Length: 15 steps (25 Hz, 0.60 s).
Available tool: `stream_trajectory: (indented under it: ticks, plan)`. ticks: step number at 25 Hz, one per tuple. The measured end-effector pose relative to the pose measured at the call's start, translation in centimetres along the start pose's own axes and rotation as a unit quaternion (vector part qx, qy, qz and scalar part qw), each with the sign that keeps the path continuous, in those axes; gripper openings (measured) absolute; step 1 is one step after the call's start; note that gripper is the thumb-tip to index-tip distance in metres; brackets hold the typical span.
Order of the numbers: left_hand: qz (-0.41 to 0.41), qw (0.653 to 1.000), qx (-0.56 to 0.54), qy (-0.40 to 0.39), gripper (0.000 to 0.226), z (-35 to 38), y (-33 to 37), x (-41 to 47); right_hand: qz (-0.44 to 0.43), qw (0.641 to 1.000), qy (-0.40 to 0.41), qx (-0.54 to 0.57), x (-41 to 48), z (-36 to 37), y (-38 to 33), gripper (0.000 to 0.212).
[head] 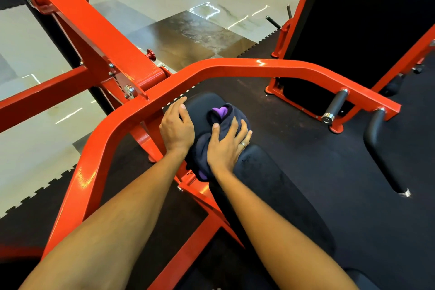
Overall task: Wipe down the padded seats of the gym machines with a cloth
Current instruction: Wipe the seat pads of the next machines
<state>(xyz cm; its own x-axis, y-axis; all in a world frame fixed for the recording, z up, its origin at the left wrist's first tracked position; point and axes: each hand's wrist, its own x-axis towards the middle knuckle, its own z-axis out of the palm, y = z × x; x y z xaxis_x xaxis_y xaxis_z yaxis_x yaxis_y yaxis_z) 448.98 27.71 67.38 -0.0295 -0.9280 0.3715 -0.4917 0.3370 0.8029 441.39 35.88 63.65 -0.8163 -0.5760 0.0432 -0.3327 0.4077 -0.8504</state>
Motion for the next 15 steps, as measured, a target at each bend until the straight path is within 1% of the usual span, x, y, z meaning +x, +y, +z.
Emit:
stream_trajectory:
  ticks: [2, 4, 6, 7, 9, 12, 13, 14, 15]
  plan:
    - [-0.002, 1.000, 0.001, -0.003, 0.043, 0.0, 0.2, -0.1, 0.059, 0.998, 0.027, 0.022, 2.8, -0.7, -0.3, 0.063]
    - [-0.003, 1.000, 0.010, -0.001, 0.042, -0.1, 0.4, -0.2, 0.106, 0.993, 0.033, 0.048, 4.7, -1.4, -0.5, 0.063]
    - [0.005, 1.000, 0.021, 0.002, 0.039, -0.2, 0.6, -0.1, 0.118, 0.991, 0.045, 0.045, 4.9, -1.5, -0.7, 0.064]
    - [0.012, 0.999, 0.031, 0.002, 0.038, -0.1, 0.5, -0.1, 0.105, 0.992, 0.051, 0.040, 4.2, -1.3, -0.7, 0.064]
    - [0.029, 0.999, 0.045, -0.001, 0.039, 0.1, 0.4, -0.3, 0.049, 0.997, 0.048, 0.026, 1.2, -0.3, -0.5, 0.066]
    - [0.052, 0.996, 0.071, -0.020, 0.041, 0.0, 0.1, -0.2, -0.033, 0.999, 0.015, 0.011, -3.0, 0.8, 0.5, 0.066]
    - [0.071, 0.993, 0.093, -0.034, 0.041, -0.1, -0.1, -0.2, -0.046, 0.999, 0.005, 0.010, -3.0, 0.7, 0.9, 0.065]
    - [0.110, 0.984, 0.131, -0.050, 0.043, -0.3, -0.2, -0.2, -0.049, 0.999, 0.003, 0.009, -2.2, 0.6, 1.1, 0.063]
    - [0.163, 0.967, 0.183, -0.068, 0.046, -0.5, -0.4, -0.1, -0.039, 0.999, 0.010, 0.010, -0.8, 0.4, 1.0, 0.062]
